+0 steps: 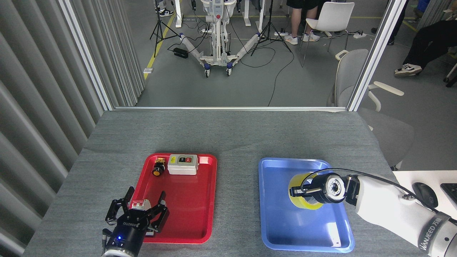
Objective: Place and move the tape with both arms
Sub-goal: 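Lower the tape into the blue tray with the right gripper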
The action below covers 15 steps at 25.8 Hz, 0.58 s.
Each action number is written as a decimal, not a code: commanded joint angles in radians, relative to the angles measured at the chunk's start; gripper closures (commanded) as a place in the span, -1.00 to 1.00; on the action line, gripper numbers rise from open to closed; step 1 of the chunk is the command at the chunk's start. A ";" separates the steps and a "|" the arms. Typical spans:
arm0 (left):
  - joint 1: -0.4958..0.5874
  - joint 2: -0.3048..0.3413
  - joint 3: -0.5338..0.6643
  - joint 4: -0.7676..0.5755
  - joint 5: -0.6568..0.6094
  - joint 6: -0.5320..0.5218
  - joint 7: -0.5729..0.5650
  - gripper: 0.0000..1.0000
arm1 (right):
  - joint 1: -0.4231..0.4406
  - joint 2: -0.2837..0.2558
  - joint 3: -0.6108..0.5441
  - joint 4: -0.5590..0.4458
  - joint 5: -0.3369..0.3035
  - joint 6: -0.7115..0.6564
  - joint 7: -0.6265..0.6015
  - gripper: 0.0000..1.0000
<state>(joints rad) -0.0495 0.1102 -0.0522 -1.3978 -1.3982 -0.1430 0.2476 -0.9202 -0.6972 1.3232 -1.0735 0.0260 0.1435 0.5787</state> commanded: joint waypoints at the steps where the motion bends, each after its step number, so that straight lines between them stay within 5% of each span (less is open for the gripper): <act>1: 0.005 0.006 0.000 0.005 -0.001 0.000 -0.004 -1.00 | -0.003 0.022 0.010 0.003 0.002 0.048 0.015 0.63; 10: 0.042 0.013 0.048 -0.043 0.030 -0.049 -0.004 -1.00 | -0.014 0.078 0.005 0.020 -0.009 0.111 0.056 0.60; 15: 0.145 0.037 0.074 -0.211 0.030 -0.086 -0.076 -1.00 | -0.012 0.099 -0.007 0.075 -0.008 0.114 0.055 0.24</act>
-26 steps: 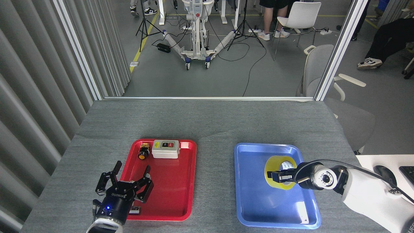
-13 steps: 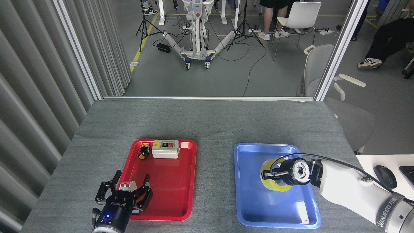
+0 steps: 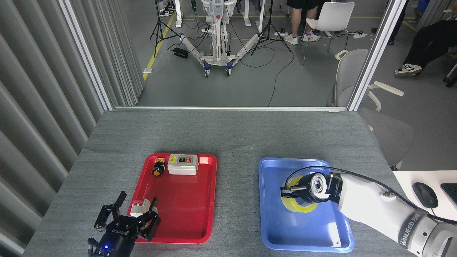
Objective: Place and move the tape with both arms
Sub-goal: 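Lower the tape into the blue tray with the right gripper, then open the right gripper and lift it off the tape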
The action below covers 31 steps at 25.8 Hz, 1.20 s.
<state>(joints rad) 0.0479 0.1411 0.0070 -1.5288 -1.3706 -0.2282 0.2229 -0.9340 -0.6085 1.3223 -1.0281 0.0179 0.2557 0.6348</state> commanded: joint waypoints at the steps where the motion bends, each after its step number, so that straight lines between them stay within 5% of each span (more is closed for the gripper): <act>1: 0.052 0.003 0.016 -0.094 0.002 0.026 -0.094 -1.00 | 0.001 0.010 -0.008 0.036 0.002 0.002 -0.003 0.18; 8: 0.049 0.002 0.015 -0.128 0.002 0.075 -0.152 -1.00 | 0.018 0.010 -0.052 0.039 0.031 0.000 -0.009 -0.05; 17: 0.049 0.000 0.015 -0.123 0.002 0.084 -0.148 -1.00 | 0.124 0.010 -0.261 0.020 0.223 -0.075 -0.015 -0.20; 21: 0.049 0.002 0.015 -0.120 0.002 0.084 -0.148 -1.00 | 0.195 0.009 -0.382 0.000 0.384 -0.136 -0.058 -0.21; 27: 0.049 0.002 0.015 -0.117 0.005 0.084 -0.148 -1.00 | 0.345 0.012 -0.575 -0.020 0.639 -0.156 -0.313 -0.29; 31: 0.049 0.002 0.016 -0.116 0.018 0.083 -0.148 -1.00 | 0.452 0.047 -0.827 -0.026 0.829 -0.260 -0.345 -0.47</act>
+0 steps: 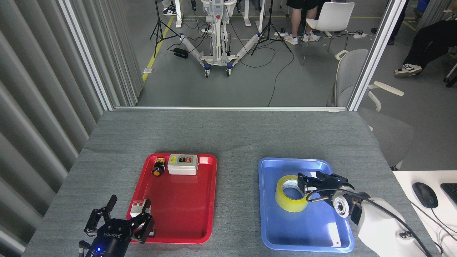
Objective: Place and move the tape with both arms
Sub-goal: 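Open the right gripper and lift it off the tape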
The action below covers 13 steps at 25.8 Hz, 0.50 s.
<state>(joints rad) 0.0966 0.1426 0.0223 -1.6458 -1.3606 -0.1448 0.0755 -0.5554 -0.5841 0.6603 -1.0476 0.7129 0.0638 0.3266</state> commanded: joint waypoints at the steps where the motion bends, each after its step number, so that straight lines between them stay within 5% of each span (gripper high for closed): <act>1: 0.000 0.002 0.001 0.001 0.011 -0.001 0.000 -1.00 | 0.097 0.033 -0.235 -0.014 0.183 -0.110 -0.047 -0.52; 6: -0.015 -0.002 0.002 0.008 0.012 -0.001 0.000 -1.00 | 0.218 0.129 -0.544 -0.080 0.410 -0.303 -0.162 -0.88; 13: -0.074 -0.002 0.002 0.049 0.012 0.002 0.000 -1.00 | 0.368 0.207 -0.754 -0.264 0.537 -0.410 -0.235 -0.94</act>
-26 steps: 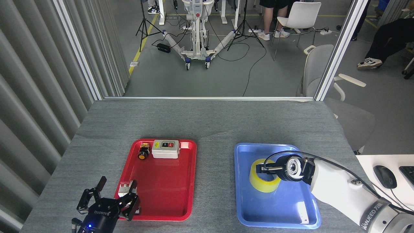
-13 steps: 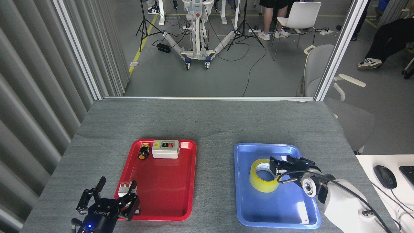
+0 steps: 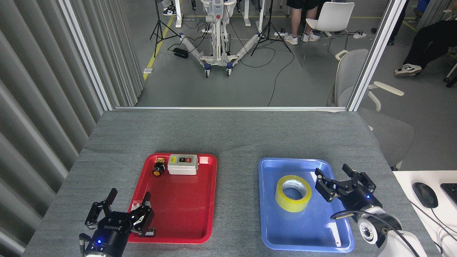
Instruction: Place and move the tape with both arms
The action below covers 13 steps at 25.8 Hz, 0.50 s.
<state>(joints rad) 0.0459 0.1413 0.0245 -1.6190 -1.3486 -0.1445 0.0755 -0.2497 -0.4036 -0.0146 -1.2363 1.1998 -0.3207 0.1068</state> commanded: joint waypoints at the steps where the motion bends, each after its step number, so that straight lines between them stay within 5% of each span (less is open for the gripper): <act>1: -0.026 0.001 0.000 0.031 -0.001 0.003 0.000 -1.00 | 0.078 0.038 -0.103 -0.101 0.067 -0.024 -0.018 -0.94; 5: -0.021 0.004 0.031 0.039 0.000 0.003 -0.002 -1.00 | 0.118 0.078 -0.163 -0.152 0.139 -0.020 -0.061 -0.94; 13: -0.014 0.000 0.043 0.047 0.006 0.002 0.000 -1.00 | 0.188 0.085 -0.240 -0.187 0.185 -0.001 -0.136 -0.95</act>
<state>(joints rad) 0.0314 0.1422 0.0647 -1.5749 -1.3441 -0.1413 0.0729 -0.0976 -0.3251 -0.2088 -1.4047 1.3558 -0.3315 0.0038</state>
